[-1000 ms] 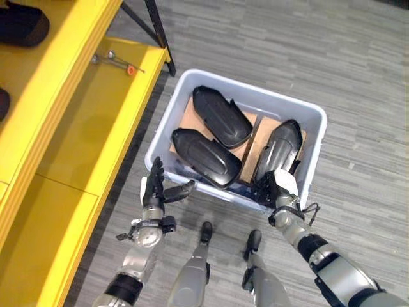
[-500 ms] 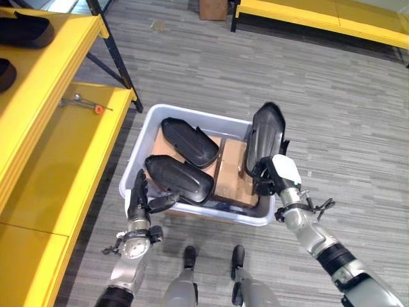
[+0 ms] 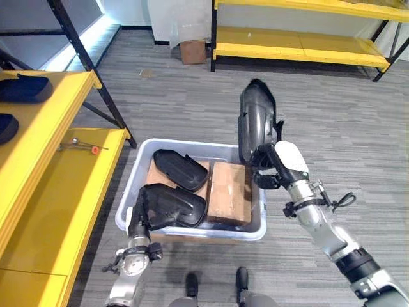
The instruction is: Move parts from the plastic box to the shelf.
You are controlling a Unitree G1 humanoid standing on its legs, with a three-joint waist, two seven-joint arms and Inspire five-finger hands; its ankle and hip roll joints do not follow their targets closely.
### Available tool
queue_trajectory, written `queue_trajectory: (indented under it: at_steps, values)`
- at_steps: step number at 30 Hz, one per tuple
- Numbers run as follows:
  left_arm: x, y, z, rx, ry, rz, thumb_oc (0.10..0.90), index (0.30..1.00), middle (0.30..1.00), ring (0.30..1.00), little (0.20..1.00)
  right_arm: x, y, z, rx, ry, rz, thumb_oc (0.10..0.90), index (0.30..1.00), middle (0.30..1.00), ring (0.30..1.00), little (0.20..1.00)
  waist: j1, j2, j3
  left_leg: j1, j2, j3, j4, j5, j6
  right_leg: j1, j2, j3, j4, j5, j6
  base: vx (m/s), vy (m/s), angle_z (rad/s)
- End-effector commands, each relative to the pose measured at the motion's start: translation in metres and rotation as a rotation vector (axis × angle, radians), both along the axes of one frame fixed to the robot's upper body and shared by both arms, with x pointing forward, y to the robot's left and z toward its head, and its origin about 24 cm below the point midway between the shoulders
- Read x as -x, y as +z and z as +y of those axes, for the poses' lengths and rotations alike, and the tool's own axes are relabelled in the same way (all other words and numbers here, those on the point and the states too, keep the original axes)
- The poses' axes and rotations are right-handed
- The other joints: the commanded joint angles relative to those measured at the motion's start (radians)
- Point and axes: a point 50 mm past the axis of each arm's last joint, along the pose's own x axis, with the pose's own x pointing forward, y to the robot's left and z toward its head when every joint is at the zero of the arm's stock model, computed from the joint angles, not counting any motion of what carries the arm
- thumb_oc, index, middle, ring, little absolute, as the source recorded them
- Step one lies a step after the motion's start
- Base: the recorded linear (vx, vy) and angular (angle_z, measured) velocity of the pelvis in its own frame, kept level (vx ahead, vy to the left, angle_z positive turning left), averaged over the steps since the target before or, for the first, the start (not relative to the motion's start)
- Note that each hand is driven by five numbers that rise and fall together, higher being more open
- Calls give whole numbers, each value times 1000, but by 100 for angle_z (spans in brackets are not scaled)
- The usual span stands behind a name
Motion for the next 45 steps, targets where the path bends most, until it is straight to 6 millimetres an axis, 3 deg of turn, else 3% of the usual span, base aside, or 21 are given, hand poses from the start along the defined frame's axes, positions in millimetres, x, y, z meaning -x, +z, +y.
queue_trajectory:
  at_steps: [1, 6, 10, 11, 14, 15, 16, 17, 18, 19, 23, 24, 25, 29, 34, 36, 45]
  values:
    - [-8, 15, 7, -83, -40, -81, 900, 1000, 1000, 1000, 1000, 4, 46, 13, -12, 123, -237, 400, 300, 300, 300, 300, 13, -7, -156, 64, 57, -12, -3, -76, -22, 22, -88, 4, 74, -86, 96, -16, -159, 0]
    - [-4, 13, 7, -73, -34, -71, 900, 1000, 1000, 1000, 1000, 8, 58, 20, -2, 174, -283, 400, 300, 300, 300, 300, 20, 3, -153, 57, 82, -30, -3, -53, -41, 31, -65, -17, 86, -113, 80, -24, -129, 15]
    - [4, 9, 8, -44, -23, -57, 900, 1000, 1000, 1000, 1000, 7, 73, 33, 11, 243, -329, 400, 300, 300, 300, 300, 54, 10, -134, 26, 134, -64, -3, 3, -77, 48, -16, -52, 68, -139, 47, -102, -245, 27]
    - [4, 10, 9, -25, -1, -68, 900, 1000, 1000, 1000, 1000, 6, 88, 48, 18, 305, -384, 400, 300, 300, 300, 300, 89, 12, -98, -10, 148, -112, 0, 30, -90, 39, 4, -72, 61, -150, 39, -190, -231, 44]
    - [2, 9, 5, -8, -2, -65, 900, 1000, 1000, 1000, 1000, 4, 92, 48, 33, 306, -405, 400, 300, 300, 300, 300, 101, 13, -73, -42, 154, -116, 16, 47, -95, 30, 9, -102, 82, -159, 28, -153, -156, 29]
    - [-1, 8, 1, 2, -13, -65, 900, 1000, 1000, 1000, 1000, 4, 93, 45, 38, 295, -411, 400, 300, 300, 300, 300, 98, 14, -58, -67, 158, -92, 42, 56, -93, 27, 0, -126, 96, -165, 22, -211, -89, 40]
    - [-6, 8, -6, 15, -29, -72, 900, 1000, 1000, 1000, 1000, 4, 96, 42, 44, 284, -428, 400, 300, 300, 300, 300, 78, 13, -39, -95, 174, -16, 96, 52, -88, 19, -20, -171, 123, -176, 15, -329, -45, 70]
    - [-14, 11, -13, 21, -58, -87, 900, 1000, 1000, 1000, 1000, 4, 97, 36, 64, 255, -445, 400, 300, 300, 300, 300, 46, 16, -30, -106, 243, 154, 150, 64, -96, 4, -55, -251, 150, -185, 9, -257, -17, 114]
    - [-14, 11, -13, 22, -58, -88, 900, 1000, 1000, 1000, 1000, 3, 97, 36, 65, 254, -445, 400, 300, 300, 300, 300, 45, 17, -30, -108, 244, 153, 151, 63, -97, 3, -54, -251, 152, -187, 9, -187, 23, 167]
    - [-15, 12, -15, 28, -65, -96, 900, 1000, 1000, 1000, 1000, 3, 97, 34, 60, 244, -447, 400, 300, 300, 300, 300, 41, 22, -31, -101, 277, 186, 149, 79, -110, 4, -65, -276, 157, -188, 9, -32, 36, 227]
    - [-19, 15, -19, 43, -62, -118, 900, 1000, 1000, 1000, 1000, 6, 91, 25, 17, 197, -424, 400, 300, 300, 300, 300, 35, 44, -46, -56, 358, 189, 143, 145, -149, 45, -111, -340, 185, -184, 27, 43, 121, 100]
    - [-20, 15, -19, 47, -59, -120, 900, 1000, 1000, 1000, 1000, 7, 89, 23, 2, 188, -416, 400, 300, 300, 300, 300, 32, 49, -57, -27, 361, 178, 126, 121, -161, 55, -122, -339, 202, -201, 39, 167, 281, 107]
    - [-19, 13, -21, 45, -69, -109, 900, 1000, 1000, 1000, 1000, 9, 83, 17, -10, 165, -393, 400, 300, 300, 300, 300, 36, 63, -78, 3, 332, 177, 65, 94, -150, 65, -162, -365, 235, -198, 60, 151, 226, 94]
    - [-22, 19, -20, 12, -94, -126, 900, 1000, 1000, 1000, 1000, 10, 77, 11, -40, 131, -366, 400, 300, 300, 300, 300, 51, 51, -88, -16, 281, 150, 112, 37, -126, 101, -230, -394, 252, -178, 76, 66, 229, 66]
    - [-19, 20, -9, -59, -91, -120, 900, 1000, 1000, 1000, 1000, 10, 71, 16, -57, 140, -344, 400, 300, 300, 300, 300, 82, 19, -96, -39, 191, 135, 133, -14, -79, 121, -304, -436, 233, -113, 104, 50, 240, 61]
    - [-13, 22, 4, -96, -50, -116, 900, 1000, 1000, 1000, 1000, 8, 72, 23, -63, 151, -343, 400, 300, 300, 300, 300, 119, -20, -108, -53, 120, 125, 138, -58, -41, 127, -350, -442, 225, -55, 137, 102, 284, 33]
    - [-17, 36, 14, -143, -16, -167, 900, 1000, 1000, 1000, 1000, 6, 69, 35, -55, 164, -337, 400, 300, 300, 300, 300, 166, -63, -113, -98, 1, 65, 166, -111, 22, 137, -415, -418, 228, 66, 166, 63, 152, 27]
